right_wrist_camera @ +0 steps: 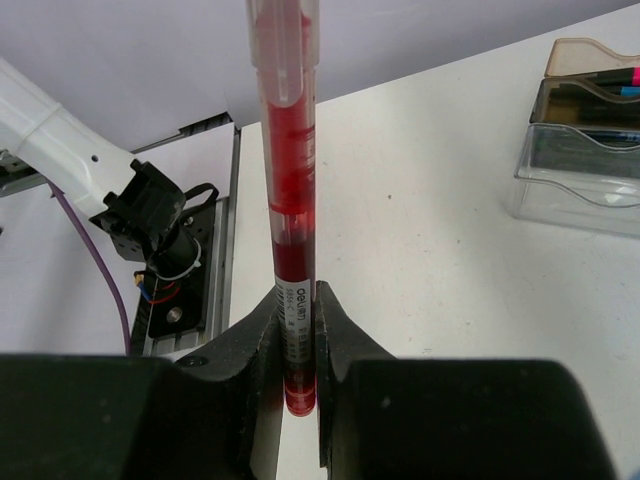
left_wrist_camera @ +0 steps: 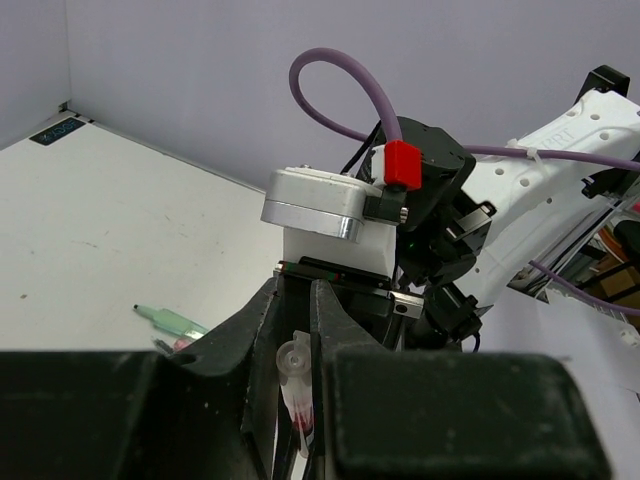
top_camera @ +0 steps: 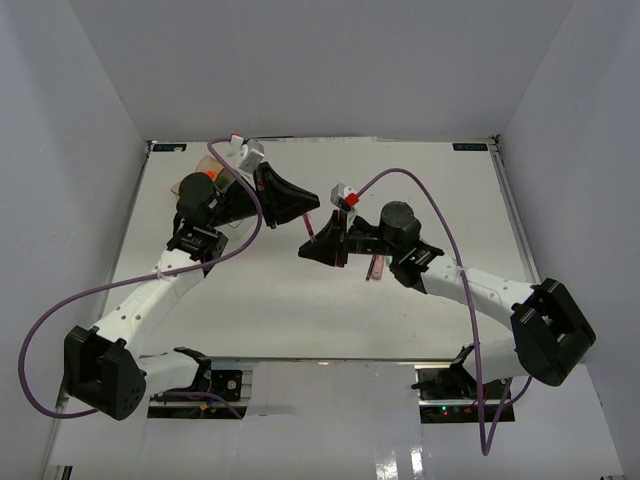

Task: Sort the stationery into containers
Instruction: Close the pen cap on the pen.

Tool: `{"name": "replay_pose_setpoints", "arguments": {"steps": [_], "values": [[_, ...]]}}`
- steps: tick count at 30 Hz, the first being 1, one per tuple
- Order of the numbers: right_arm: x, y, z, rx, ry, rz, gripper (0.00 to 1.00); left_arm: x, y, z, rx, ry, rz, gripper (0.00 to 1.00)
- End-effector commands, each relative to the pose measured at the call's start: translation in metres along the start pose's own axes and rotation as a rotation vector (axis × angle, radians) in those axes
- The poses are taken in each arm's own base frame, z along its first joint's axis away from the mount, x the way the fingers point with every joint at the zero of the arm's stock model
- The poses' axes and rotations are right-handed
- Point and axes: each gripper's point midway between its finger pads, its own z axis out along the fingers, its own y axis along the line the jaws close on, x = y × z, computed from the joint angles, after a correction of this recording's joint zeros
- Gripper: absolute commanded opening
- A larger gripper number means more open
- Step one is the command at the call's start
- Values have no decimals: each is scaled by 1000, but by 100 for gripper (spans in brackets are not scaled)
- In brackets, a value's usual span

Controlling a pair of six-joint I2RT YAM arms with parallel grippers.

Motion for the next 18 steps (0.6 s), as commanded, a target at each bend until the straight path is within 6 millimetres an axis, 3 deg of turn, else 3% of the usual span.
{"name": "replay_pose_setpoints", "arguments": {"steps": [1,9,16,18], "values": [[-58,17,7,-57,-128,-110,8,30,-6,-6,14,67,-40,0],[-87,22,9,-74,-178,-152,8,50,-6,-7,28,110,-102,0],[-139,21,-1,-45,-271,-245,8,67,-5,-11,7,147,-160,0],[-146,22,-3,-49,-279,-261,8,71,-3,-12,0,164,-157,0]]}}
